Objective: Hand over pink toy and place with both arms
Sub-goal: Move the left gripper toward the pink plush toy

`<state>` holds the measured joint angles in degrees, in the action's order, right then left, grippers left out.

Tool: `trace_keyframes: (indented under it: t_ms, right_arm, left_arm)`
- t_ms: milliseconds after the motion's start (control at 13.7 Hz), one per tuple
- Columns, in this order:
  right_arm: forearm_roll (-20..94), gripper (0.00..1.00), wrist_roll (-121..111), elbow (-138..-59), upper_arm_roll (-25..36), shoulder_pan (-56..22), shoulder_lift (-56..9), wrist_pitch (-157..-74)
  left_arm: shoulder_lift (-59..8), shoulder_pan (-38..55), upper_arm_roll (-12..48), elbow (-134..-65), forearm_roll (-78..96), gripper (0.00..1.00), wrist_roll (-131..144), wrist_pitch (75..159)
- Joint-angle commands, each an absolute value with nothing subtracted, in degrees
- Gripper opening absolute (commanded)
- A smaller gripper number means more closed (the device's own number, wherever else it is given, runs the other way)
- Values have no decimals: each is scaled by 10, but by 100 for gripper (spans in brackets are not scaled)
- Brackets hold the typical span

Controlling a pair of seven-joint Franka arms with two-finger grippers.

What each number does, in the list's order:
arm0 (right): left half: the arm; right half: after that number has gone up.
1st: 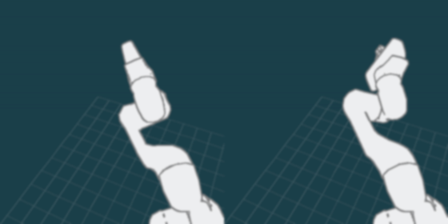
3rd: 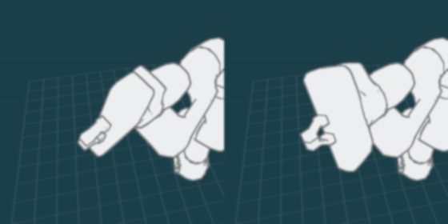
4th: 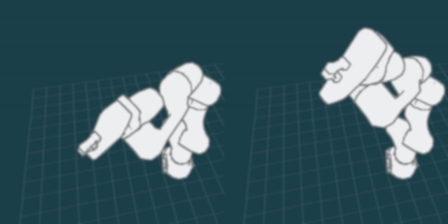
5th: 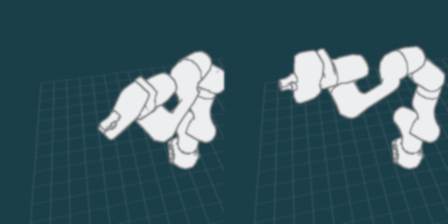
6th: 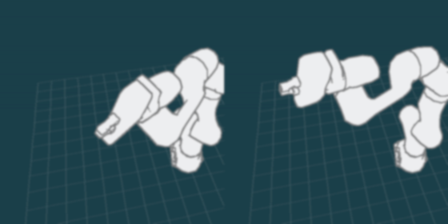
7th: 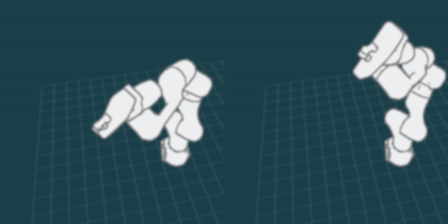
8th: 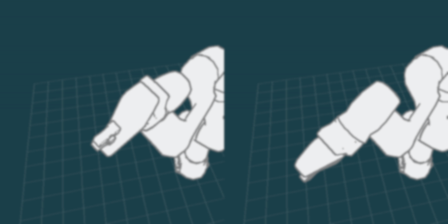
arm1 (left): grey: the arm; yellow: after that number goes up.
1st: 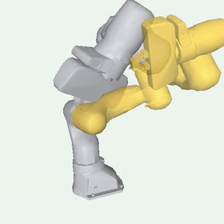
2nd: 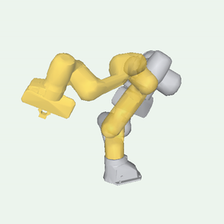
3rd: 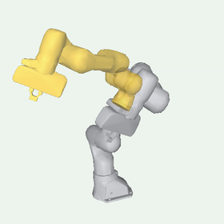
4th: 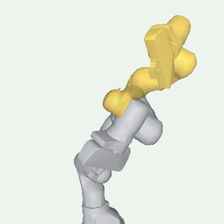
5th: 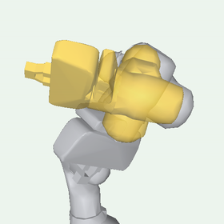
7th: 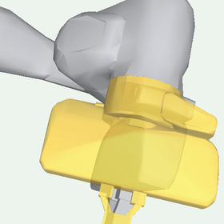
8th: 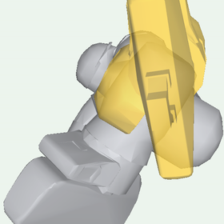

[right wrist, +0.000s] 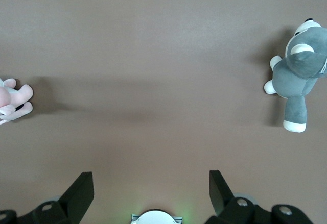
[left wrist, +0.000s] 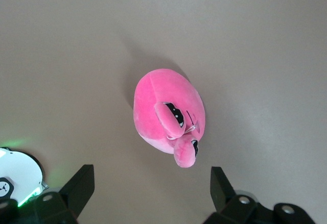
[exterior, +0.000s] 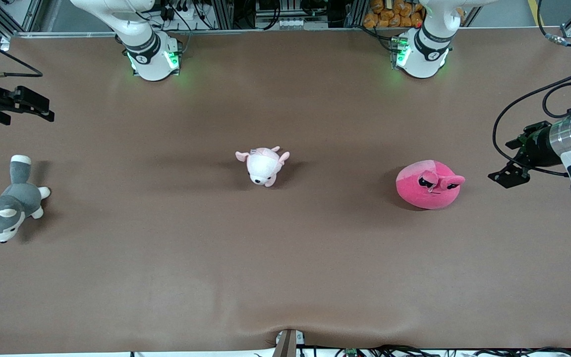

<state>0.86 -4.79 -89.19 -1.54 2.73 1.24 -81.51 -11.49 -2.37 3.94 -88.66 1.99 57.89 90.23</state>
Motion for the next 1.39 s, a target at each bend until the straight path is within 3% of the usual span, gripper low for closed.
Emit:
trace_keyframes:
  t_ms: [0,293,732,1318]
  right_arm:
    - [12,100,-47,-891,-13,25,13,-817]
    - [12,100,-48,-891,-13,28,14,-815]
    - [12,100,-47,-891,-13,25,14,-816]
    - [12,100,-47,-890,-13,25,14,-816]
  left_arm:
    - [-124,-26,40,-874,4,100,593,892]
    - [-101,-25,42,-917,9,100,683,923]
    - [-54,-26,49,-1050,11,100,791,1033]
    - [-60,-30,61,-1119,18,100,867,1117]
